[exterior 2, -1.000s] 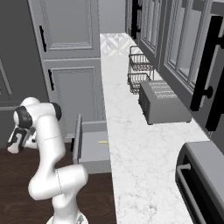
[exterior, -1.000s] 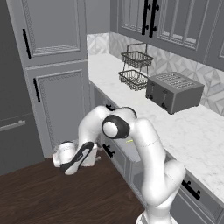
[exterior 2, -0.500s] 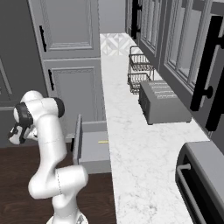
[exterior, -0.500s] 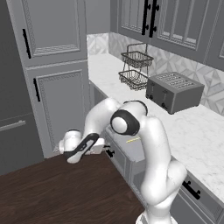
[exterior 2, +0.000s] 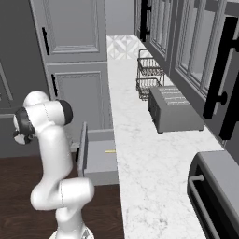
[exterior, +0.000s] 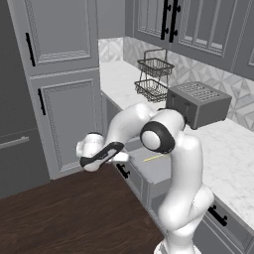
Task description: Take a straw from the drawer in front and place it inside the glass cup on the dining counter.
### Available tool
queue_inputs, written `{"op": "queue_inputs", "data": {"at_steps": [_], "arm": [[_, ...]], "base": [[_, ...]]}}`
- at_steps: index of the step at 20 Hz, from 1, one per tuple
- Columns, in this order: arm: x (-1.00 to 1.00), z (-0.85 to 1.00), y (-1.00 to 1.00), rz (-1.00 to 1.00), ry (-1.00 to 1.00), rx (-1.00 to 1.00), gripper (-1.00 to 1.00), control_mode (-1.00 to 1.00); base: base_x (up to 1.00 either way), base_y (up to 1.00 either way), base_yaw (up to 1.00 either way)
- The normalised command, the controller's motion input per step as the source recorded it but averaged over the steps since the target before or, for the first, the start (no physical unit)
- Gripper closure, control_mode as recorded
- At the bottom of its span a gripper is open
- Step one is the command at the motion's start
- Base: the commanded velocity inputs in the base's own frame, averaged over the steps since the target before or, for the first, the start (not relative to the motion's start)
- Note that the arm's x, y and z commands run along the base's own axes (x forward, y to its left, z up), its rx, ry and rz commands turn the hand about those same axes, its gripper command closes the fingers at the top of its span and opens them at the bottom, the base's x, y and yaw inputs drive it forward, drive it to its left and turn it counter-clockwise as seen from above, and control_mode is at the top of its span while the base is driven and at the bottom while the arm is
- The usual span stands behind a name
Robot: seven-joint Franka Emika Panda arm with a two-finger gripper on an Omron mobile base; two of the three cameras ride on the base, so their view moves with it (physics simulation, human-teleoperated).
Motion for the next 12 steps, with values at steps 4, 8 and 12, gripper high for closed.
{"op": "queue_inputs", "data": {"at_steps": [4,8,12], "arm": [[-0.04,0.19,-0.36,-0.06,-0.35,0.13,-1.0,-1.0],[0.0,0.02,-0.35,-0.02,-0.28,0.17,-1.0,-1.0],[0.0,0.02,-0.32,-0.05,-0.24,0.21,-1.0,-1.0]], "base": [[0.0,0.0,0.0],[0.0,0.0,0.0],[0.0,0.0,0.0]]}}
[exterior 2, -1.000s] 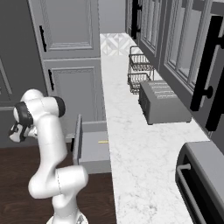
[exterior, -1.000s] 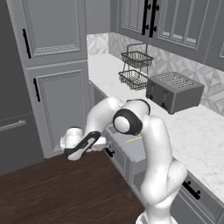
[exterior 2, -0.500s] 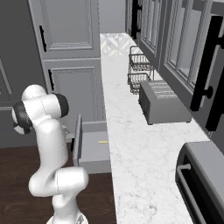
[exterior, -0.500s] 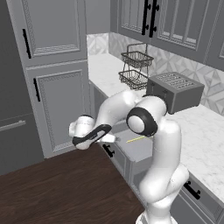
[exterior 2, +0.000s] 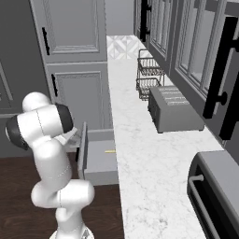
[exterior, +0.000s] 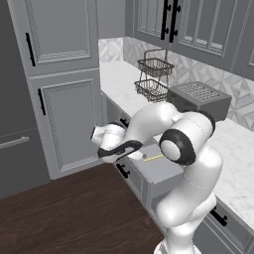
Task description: Take a straw from the drawer in front and place it inside the glass cup on the dining counter.
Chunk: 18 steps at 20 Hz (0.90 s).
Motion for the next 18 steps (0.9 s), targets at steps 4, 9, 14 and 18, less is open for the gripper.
{"op": "queue_inputs", "data": {"at_steps": [4,9,14,18], "arm": [[0.07,0.01,-0.26,-0.06,-0.17,0.24,-1.0,-1.0],[0.05,0.0,-0.16,-0.05,-0.1,0.24,-1.0,-1.0],[0.03,0.0,-0.15,-0.03,-0.15,0.24,-1.0,-1.0],[0.12,0.0,-0.29,0.02,-0.14,0.22,-1.0,-1.0]], "base": [[0.0,0.0,0.0],[0.0,0.0,0.0],[0.0,0.0,0.0],[0.0,0.0,0.0]]}}
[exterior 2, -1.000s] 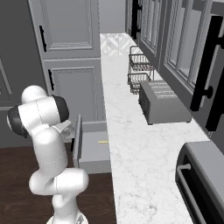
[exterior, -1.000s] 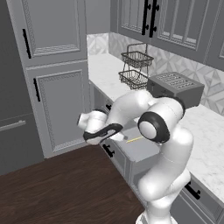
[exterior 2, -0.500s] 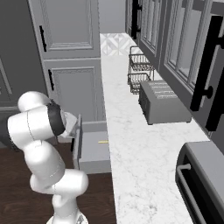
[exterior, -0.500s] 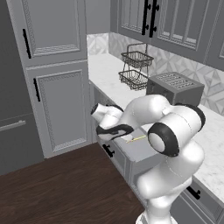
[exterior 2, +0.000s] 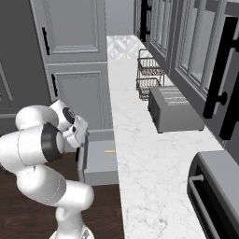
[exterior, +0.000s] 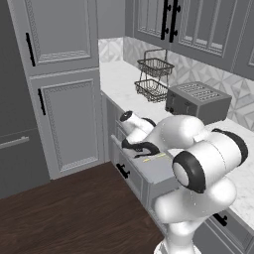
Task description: Take a straw from the drawer in front and place it inside the glass cup on the dining counter.
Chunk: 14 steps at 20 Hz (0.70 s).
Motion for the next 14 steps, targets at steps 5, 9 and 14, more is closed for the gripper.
{"op": "queue_inputs", "data": {"at_steps": [5,9,14], "arm": [[0.34,-0.01,-0.39,0.13,-0.02,0.19,-1.0,-1.0],[0.32,-0.13,-0.25,0.15,0.0,0.18,-1.0,-1.0],[0.18,-0.12,-0.01,0.06,0.0,0.1,-1.0,-1.0]], "base": [[0.0,0.0,0.0],[0.0,0.0,0.0],[0.0,0.0,0.0]]}}
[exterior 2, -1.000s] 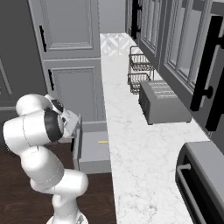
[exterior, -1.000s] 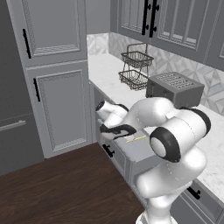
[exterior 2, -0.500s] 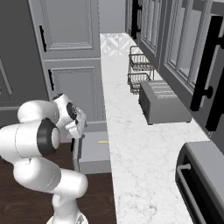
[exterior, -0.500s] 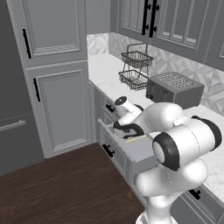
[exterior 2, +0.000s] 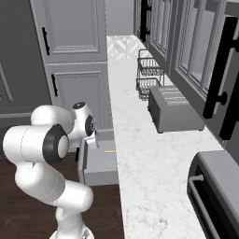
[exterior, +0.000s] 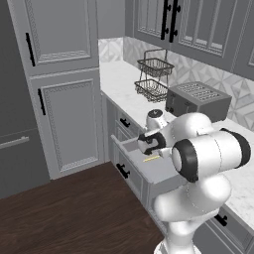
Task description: Take a straw from the drawer in front and place it inside the glass cup on the dining counter.
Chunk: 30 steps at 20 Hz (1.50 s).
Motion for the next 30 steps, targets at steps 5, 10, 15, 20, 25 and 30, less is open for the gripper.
{"op": "queue_inputs", "data": {"at_steps": [5,10,15,20,25,30], "arm": [[0.05,-0.16,0.0,0.02,0.06,0.04,-1.0,-1.0],[0.21,-0.34,0.0,0.03,0.01,0.08,-1.0,-1.0],[0.25,-0.38,0.01,0.02,0.0,0.02,-1.0,-1.0],[0.18,-0.31,0.04,0.0,0.0,0.03,-1.0,-1.0],[0.19,-0.26,0.08,0.0,0.0,0.04,-1.0,-1.0],[0.15,-0.2,0.09,0.01,0.01,0.07,-1.0,-1.0]], "base": [[0.0,0.0,0.0],[0.0,0.0,0.0],[0.0,0.0,0.0],[0.0,0.0,0.0],[0.0,0.0,0.0],[0.0,0.0,0.0]]}}
